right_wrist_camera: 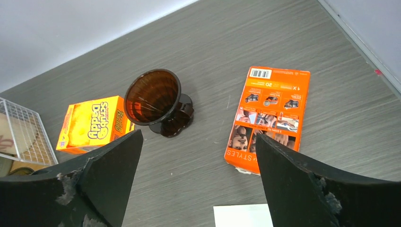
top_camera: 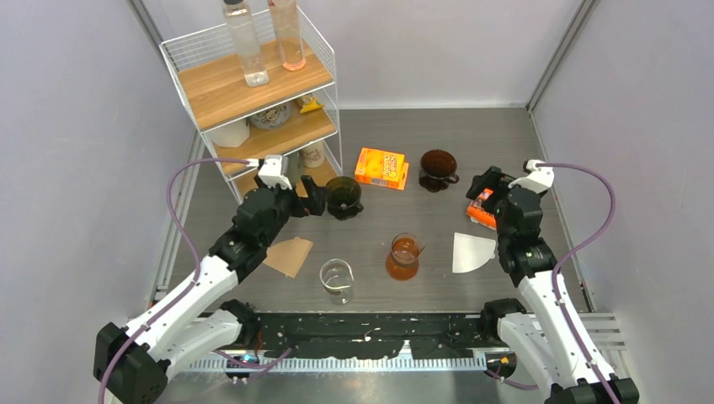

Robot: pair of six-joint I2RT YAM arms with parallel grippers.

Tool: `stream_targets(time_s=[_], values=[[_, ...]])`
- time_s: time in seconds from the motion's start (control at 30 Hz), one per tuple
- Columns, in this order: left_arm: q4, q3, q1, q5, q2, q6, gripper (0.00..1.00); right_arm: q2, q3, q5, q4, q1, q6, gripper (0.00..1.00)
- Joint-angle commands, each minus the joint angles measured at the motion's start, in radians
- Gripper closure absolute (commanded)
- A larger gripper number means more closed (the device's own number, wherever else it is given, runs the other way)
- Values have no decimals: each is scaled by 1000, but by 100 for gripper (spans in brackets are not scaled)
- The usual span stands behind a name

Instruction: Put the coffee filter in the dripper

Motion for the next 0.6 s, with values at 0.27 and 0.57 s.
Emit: stream_targets(time_s=[0.27,0.57], values=[[209,0,-3,109,88,54,1,20,39,-242,-39,-3,-66,4],[199,28,-3,147,156,72,1,122,137,-470,-134,-2,-147,4]])
